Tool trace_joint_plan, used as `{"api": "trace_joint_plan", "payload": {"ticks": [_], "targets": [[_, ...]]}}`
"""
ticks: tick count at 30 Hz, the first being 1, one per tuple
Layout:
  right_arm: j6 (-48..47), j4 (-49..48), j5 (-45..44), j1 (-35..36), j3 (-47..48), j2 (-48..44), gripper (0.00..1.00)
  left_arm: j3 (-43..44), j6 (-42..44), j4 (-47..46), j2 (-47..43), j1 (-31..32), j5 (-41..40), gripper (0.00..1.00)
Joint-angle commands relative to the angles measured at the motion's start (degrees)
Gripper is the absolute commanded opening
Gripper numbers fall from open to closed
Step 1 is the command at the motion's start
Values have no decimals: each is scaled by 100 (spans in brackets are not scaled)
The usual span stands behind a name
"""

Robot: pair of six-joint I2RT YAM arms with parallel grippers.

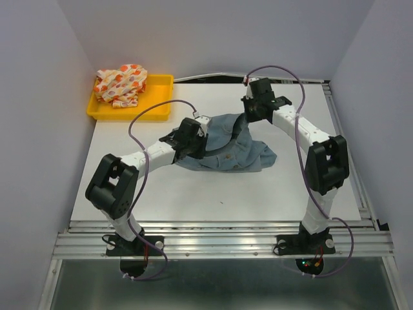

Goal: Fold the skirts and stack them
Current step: Flatten the skirt out

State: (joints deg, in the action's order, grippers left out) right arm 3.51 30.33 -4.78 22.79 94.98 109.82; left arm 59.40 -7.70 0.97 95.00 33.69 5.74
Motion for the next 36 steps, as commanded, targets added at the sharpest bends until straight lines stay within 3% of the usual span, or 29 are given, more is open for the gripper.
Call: {"api": "trace_joint_plan", "payload": {"ticks": [1, 2, 3, 9, 14, 18, 22, 27, 31, 36], "targets": [[124, -229, -401, -441, 302, -417, 1, 405, 321, 640, 0, -257, -29, 18], [89, -229, -445, -494, 363, -452, 1, 493, 383, 841, 18, -310, -64, 2], [71, -229, -489, -494, 389, -479, 1, 607, 445, 939, 45, -380, -134, 0], [-455, -273, -972, -951, 741, -768, 1, 2328, 1418, 1510, 10, -1171, -784, 0], [-1123, -326, -1201, -1241, 1733, -813, 1, 4601, 2518, 2055, 176, -1348, -1145, 0], [-1826, -299, -1289, -1241, 2419, -997, 1, 5415, 3143, 2100, 72, -1339, -1443, 0], [-2808, -159, -1359, -1241, 2605, -1287, 1, 5223, 3591, 1916, -271, -1251, -1830, 0], [-3549, 323, -781, -1241, 2368, -1692, 1, 3836, 4356, 985, -1088, -962, -2576, 0], [-4006, 1246, -164, -1241, 2061, -1753, 1, 3097, 4374, 966, -1527, -707, -2568, 0], [-4060, 1045, -787, -1241, 2032, -1745, 1, 3068, 3847, 1272, -1572, -732, -2718, 0]]}}
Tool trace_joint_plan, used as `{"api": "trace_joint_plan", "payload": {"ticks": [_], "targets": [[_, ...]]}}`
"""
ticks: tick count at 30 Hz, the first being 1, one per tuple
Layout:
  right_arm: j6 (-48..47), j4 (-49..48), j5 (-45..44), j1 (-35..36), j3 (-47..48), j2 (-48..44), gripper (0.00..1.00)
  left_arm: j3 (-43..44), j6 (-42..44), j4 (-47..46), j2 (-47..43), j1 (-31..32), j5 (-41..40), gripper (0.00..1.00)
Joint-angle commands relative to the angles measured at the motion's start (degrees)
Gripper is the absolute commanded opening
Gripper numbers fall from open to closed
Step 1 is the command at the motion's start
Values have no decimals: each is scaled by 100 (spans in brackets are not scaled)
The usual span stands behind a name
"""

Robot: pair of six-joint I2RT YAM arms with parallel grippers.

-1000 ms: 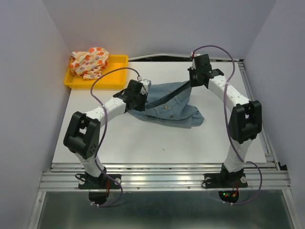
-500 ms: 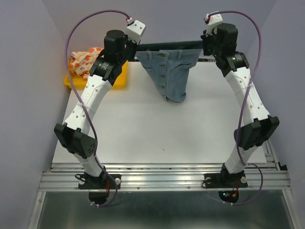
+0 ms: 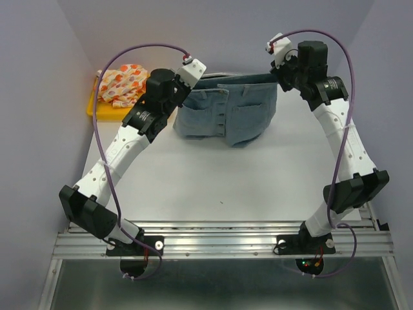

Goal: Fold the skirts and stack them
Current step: Flatten the skirt out

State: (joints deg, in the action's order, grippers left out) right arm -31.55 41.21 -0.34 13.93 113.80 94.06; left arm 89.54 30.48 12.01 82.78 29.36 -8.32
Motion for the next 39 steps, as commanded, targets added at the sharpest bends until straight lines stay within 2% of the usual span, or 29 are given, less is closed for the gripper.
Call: {"api": "trace_joint_plan", "payload": {"ticks": [1, 4, 5, 8, 13, 16, 18, 21, 23, 25, 26, 27, 31, 36, 39], "targets": [[-432, 79, -1327, -356, 291, -151, 1, 142, -85, 266, -394, -300, -1348, 0], [-282, 325, -1566, -356, 704, -309, 1, 275, -534, 433, -701, -300, -1244, 0], [-264, 491, -1514, -356, 705, -614, 1, 179, -682, 451, -1007, -291, -1103, 0], [-360, 467, -1391, -356, 83, -1483, 1, -259, -806, 443, -1729, -239, -865, 0], [-291, 450, -1223, -356, -867, -2128, 1, -744, -921, 224, -2398, -177, -865, 0], [-1, -259, -1363, -356, -720, -1797, 1, -509, -974, 144, -1997, -168, -777, 0], [289, -490, -1451, -356, -352, -1489, 1, -26, -965, 152, -1671, -159, -794, 0], [378, -37, -1425, -356, 851, -759, 1, 695, -1061, 510, -1064, -177, -1049, 0], [203, 464, -1434, -356, 1170, -617, 1, 767, -1114, 653, -1079, -177, -988, 0], [53, 502, -1390, -356, 673, -1011, 1, 338, -1167, 566, -1360, -177, -935, 0], [-95, 363, -1346, -356, 357, -1517, 1, -64, -1237, 531, -1709, -177, -891, 0], [-149, 309, -1329, -356, -203, -1757, 1, -242, -1290, 496, -1896, -177, -900, 0], [-290, 554, -1241, -356, -761, -2576, 1, -849, -1422, 609, -2713, -168, -812, 0], [-326, 1389, -610, -356, -614, -3112, 1, -1201, -1352, 951, -3645, -168, -259, 0], [-308, 1837, -266, -356, -359, -3315, 1, -1114, -1396, 1512, -3962, -203, -135, 0]]}}
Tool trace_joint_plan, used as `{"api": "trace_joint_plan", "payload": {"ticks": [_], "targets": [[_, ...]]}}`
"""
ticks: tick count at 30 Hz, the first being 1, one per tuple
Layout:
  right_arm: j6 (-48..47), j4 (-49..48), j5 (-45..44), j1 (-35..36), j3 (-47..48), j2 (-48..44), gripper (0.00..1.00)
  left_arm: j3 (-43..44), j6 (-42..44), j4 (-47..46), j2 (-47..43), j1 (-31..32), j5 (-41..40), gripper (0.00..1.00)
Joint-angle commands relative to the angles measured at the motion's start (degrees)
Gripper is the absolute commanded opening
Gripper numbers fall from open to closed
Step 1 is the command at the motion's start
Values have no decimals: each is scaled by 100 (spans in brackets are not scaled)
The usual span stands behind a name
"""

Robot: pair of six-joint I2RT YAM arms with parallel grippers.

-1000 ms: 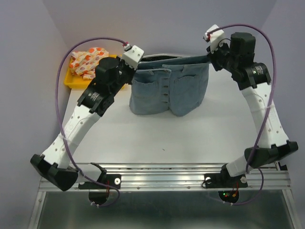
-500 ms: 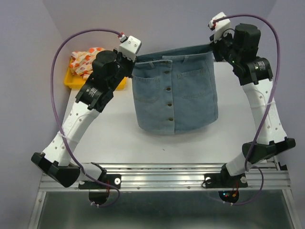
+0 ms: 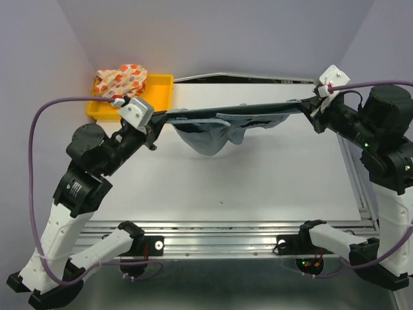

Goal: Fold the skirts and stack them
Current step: Flatten the skirt out

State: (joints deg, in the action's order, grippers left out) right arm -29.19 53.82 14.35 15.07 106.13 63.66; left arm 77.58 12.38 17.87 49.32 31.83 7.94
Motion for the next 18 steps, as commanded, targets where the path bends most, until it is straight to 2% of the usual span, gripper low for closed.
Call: {"api": "trace_joint_plan", "payload": {"ticks": [1, 7, 12, 14, 16, 17, 18], "targets": [[-526, 699, -1682, -470, 461, -345, 1, 134, 414, 1033, -721, -485, -1639, 0], [-517, 700, -1689, -470, 313, -214, 1, 600, 344, 1474, -723, -705, -1226, 0], [-500, -29, -1918, -470, -364, 418, 1, 627, 291, 1387, 295, -705, -1243, 0], [-456, -406, -1953, -470, -636, 997, 1, 565, 247, 1123, 989, -705, -1374, 0], [-351, -696, -2050, -470, -768, 1776, 7, 582, 142, 808, 1560, -705, -1480, 0], [-159, -941, -2094, -470, -682, 2104, 18, 739, 107, 745, 2250, -705, -1558, 0], [-79, -1066, -2138, -470, -542, 2446, 28, 889, 89, 666, 2649, -705, -1611, 6]]}}
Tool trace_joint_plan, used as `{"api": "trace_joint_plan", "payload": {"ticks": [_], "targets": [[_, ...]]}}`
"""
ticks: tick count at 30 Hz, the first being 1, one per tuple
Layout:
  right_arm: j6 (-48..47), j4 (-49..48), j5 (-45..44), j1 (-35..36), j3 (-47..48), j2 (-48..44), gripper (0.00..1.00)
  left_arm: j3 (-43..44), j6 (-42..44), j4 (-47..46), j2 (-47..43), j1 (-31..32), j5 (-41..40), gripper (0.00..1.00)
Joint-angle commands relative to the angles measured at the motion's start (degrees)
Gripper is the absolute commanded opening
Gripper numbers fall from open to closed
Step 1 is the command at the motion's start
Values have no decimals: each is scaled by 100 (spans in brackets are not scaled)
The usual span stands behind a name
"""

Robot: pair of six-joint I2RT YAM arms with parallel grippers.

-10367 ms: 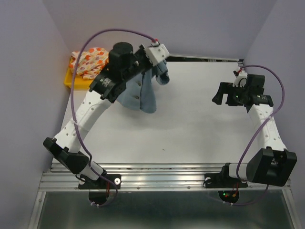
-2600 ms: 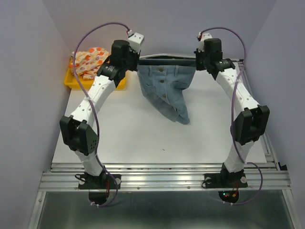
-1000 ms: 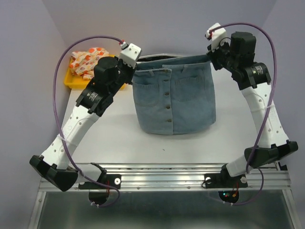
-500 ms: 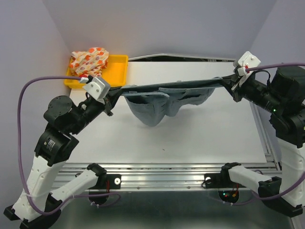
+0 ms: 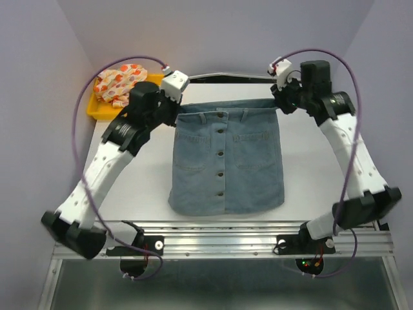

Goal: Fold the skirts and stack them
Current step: Flatten the skirt out

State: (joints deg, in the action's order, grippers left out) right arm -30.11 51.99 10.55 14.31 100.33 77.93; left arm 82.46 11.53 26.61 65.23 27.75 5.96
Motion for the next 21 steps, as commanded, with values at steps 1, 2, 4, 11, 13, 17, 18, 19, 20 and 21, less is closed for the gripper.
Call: {"api": "trace_joint_plan", "payload": {"ticks": [1, 2, 4, 11, 13, 17, 18, 19, 20, 21], "targets": [[179, -1083, -1845, -393, 483, 1779, 43, 594, 113, -235, 1880, -322, -1474, 27], [294, -1103, -1941, -393, 487, 2213, 56, 831, 113, -261, 2297, -349, -1448, 40], [409, -1094, -2284, -393, 1757, 3118, 83, 1937, 122, -113, 3202, -498, -1544, 63], [568, -459, -2874, -393, 4735, 5506, 100, 5626, -107, 953, 5696, -1096, -1062, 96], [594, -811, -2665, -393, 3493, 4850, 100, 4284, -20, 349, 5178, -1114, -764, 97], [699, -911, -1497, -393, 1852, 3924, 95, 1919, 165, -375, 3676, -1087, 114, 91], [708, -884, -1137, -393, 1606, 3810, 88, 1279, 192, -411, 3507, -1096, 273, 89], [665, -796, -803, -393, 1151, 3634, 84, 1012, 227, -402, 3244, -1096, 353, 84], [673, -830, -661, -393, 894, 3546, 78, 740, 227, -385, 3120, -1096, 649, 81], [638, -857, -398, -393, 709, 3493, 70, 241, 262, -359, 3005, -1096, 818, 78]]}}
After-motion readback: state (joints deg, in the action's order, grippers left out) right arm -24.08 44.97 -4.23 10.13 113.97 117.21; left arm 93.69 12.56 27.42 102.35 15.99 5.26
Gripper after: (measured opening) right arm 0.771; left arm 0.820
